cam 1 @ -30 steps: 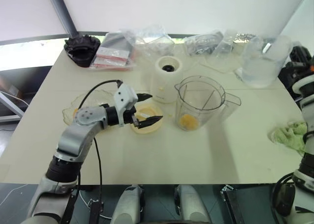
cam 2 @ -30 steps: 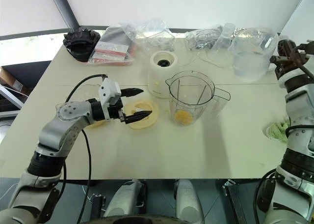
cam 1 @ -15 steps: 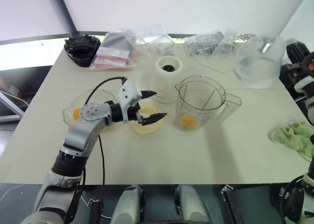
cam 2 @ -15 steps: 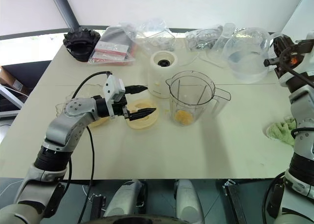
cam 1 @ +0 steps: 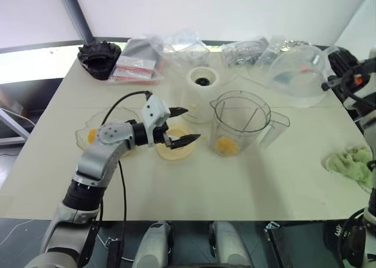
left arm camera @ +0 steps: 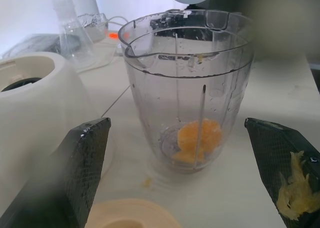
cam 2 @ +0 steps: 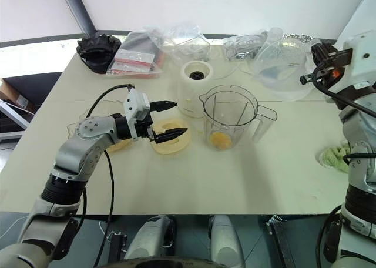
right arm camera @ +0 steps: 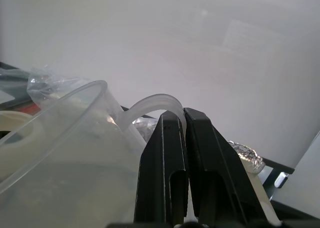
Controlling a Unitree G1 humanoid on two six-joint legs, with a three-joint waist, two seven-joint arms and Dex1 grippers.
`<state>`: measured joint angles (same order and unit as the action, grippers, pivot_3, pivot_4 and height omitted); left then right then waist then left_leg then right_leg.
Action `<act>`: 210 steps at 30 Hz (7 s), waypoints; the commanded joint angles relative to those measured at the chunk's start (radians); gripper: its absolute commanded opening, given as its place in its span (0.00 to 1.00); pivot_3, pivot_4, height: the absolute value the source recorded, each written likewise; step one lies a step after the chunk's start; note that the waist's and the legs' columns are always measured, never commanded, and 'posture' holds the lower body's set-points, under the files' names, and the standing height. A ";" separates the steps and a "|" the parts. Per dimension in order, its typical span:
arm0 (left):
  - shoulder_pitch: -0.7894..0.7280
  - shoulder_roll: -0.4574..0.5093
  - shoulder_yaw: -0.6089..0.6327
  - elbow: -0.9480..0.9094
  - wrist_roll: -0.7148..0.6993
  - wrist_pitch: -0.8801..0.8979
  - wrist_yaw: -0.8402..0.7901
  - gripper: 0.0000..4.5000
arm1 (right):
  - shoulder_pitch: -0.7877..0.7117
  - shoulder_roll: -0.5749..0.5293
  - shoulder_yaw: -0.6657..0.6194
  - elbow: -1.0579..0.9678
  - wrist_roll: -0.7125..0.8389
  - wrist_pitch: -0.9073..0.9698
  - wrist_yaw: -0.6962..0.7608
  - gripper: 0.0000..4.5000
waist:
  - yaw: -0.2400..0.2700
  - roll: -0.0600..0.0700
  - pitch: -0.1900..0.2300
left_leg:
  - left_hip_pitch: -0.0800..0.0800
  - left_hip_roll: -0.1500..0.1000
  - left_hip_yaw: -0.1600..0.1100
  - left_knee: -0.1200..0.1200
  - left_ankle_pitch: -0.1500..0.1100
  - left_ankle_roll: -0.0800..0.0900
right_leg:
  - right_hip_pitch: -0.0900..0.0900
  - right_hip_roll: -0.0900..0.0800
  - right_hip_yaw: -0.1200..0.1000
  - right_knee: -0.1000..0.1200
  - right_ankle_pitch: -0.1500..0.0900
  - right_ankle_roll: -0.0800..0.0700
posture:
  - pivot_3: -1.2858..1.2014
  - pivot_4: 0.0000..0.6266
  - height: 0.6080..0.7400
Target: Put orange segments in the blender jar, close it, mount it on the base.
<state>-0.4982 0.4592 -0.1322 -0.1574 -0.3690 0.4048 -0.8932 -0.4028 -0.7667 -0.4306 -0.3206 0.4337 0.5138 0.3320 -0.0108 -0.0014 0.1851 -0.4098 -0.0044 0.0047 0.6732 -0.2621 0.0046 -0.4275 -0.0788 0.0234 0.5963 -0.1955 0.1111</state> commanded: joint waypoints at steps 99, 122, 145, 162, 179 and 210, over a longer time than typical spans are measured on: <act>0.048 0.102 0.028 -0.143 0.018 0.041 0.021 1.00 | 0.012 0.344 -0.188 0.992 -0.020 -0.671 -0.099 0.02 | -0.015 0.000 -0.001 | 0.004 0.000 0.007 -0.003 0.000 0.000 | 0.000 0.001 0.003 0.001 0.000 0.000 | 0.52 0.24 1.00; 0.062 0.071 -0.010 -0.138 0.028 0.026 0.018 1.00 | 0.143 0.325 -0.178 0.861 -0.005 -0.575 -0.147 0.78 | -0.033 0.000 -0.001 | 0.006 0.000 0.008 -0.005 0.000 0.000 | 0.002 0.001 0.004 0.001 0.000 0.000 | 0.52 0.24 1.00; 0.027 0.050 0.008 -0.046 0.010 0.003 -0.035 1.00 | 0.933 0.353 -0.113 -0.301 0.128 -0.197 -0.030 0.78 | -0.002 0.002 -0.002 | 0.006 0.002 0.004 -0.006 0.000 0.000 | 0.001 0.000 0.004 0.001 -0.001 0.000 | 0.52 0.24 1.00; -0.446 0.130 -0.166 0.681 0.212 -0.315 -0.549 1.00 | 0.864 0.051 -0.025 -0.469 0.231 0.049 0.215 0.78 | 0.003 -0.006 -0.001 | 0.002 -0.002 0.004 -0.005 0.000 0.000 | 0.000 -0.001 0.000 -0.002 -0.001 0.000 | 0.52 0.24 1.00; -0.742 -0.013 -0.316 1.394 0.621 -0.893 -0.509 0.73 | 0.743 0.034 0.033 -0.554 0.277 0.157 0.173 0.79 | 0.026 -0.016 0.004 | 0.000 -0.001 0.004 -0.005 0.000 0.000 | -0.001 -0.001 -0.001 -0.002 -0.001 0.001 | 0.52 0.24 1.00; -0.748 -0.224 -0.425 1.526 0.945 -0.803 -0.226 0.73 | 0.895 0.081 -0.011 -0.628 0.212 0.160 0.112 0.79 | 0.025 -0.017 0.003 | -0.005 0.001 0.000 0.010 0.000 0.001 | 0.002 -0.001 -0.003 0.000 0.001 0.003 | 0.52 0.24 1.00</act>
<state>-1.2655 0.2459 -0.5356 1.3576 0.5410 -0.4157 -1.1271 0.4889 -0.6939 -0.4100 -0.9095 0.6499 0.6892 0.4494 0.0139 -0.0187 0.1879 -0.4136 -0.0038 0.0049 0.6831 -0.2626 0.0051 -0.4249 -0.0800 0.0199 0.5968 -0.1942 0.1142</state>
